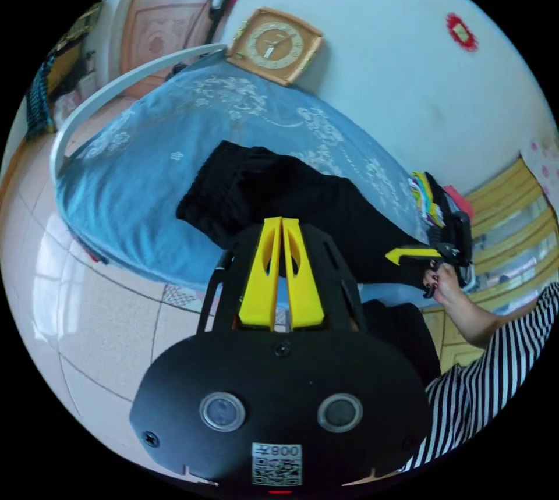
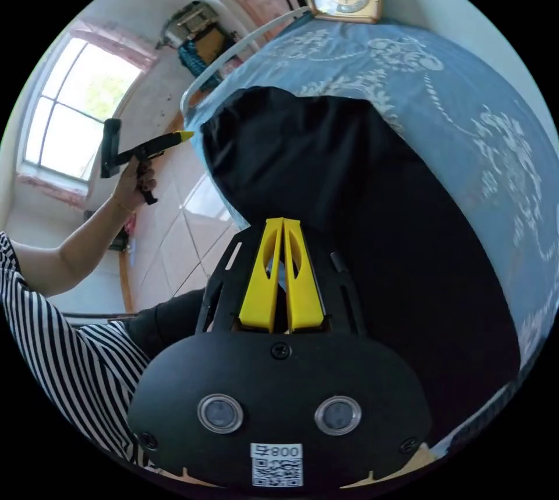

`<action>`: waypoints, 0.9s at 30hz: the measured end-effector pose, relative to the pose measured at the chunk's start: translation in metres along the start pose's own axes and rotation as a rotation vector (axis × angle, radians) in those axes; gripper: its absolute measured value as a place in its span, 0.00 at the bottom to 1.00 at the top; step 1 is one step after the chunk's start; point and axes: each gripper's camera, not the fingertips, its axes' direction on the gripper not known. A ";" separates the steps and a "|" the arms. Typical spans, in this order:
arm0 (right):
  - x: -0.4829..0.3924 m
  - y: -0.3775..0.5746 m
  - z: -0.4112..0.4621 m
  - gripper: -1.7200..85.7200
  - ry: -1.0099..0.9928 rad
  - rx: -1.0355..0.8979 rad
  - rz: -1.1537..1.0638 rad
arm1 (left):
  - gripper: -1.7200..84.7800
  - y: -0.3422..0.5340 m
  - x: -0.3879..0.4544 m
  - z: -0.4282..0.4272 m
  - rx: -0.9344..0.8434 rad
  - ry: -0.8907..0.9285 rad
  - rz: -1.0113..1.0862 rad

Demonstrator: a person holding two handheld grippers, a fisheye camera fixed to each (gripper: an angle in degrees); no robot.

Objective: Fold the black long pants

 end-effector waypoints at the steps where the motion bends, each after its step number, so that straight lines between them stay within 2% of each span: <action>1: 0.010 0.023 -0.006 0.02 0.047 0.004 0.066 | 0.02 0.004 0.005 0.007 -0.012 0.020 0.011; 5: 0.059 0.095 -0.010 0.02 0.152 -0.008 0.318 | 0.02 0.024 0.034 0.073 -0.135 0.081 0.046; 7: 0.078 0.116 0.001 0.02 0.136 -0.069 0.374 | 0.02 0.030 0.039 0.109 -0.223 0.066 0.015; 8: 0.086 0.130 -0.005 0.02 0.091 -0.022 0.413 | 0.02 0.035 0.041 0.131 -0.304 0.034 -0.019; 11: 0.087 0.156 -0.023 0.02 0.140 -0.023 0.453 | 0.02 0.044 0.050 0.148 -0.296 0.033 -0.068; 15: 0.081 0.204 -0.052 0.02 0.142 0.054 0.444 | 0.02 0.059 0.083 0.156 -0.225 0.117 0.018; 22: 0.100 0.375 -0.079 0.02 0.016 0.225 0.628 | 0.02 0.104 0.138 0.208 -0.216 0.345 0.059; 27: 0.118 0.499 -0.087 0.02 -0.051 0.344 0.791 | 0.02 0.130 0.200 0.280 -0.289 0.527 0.099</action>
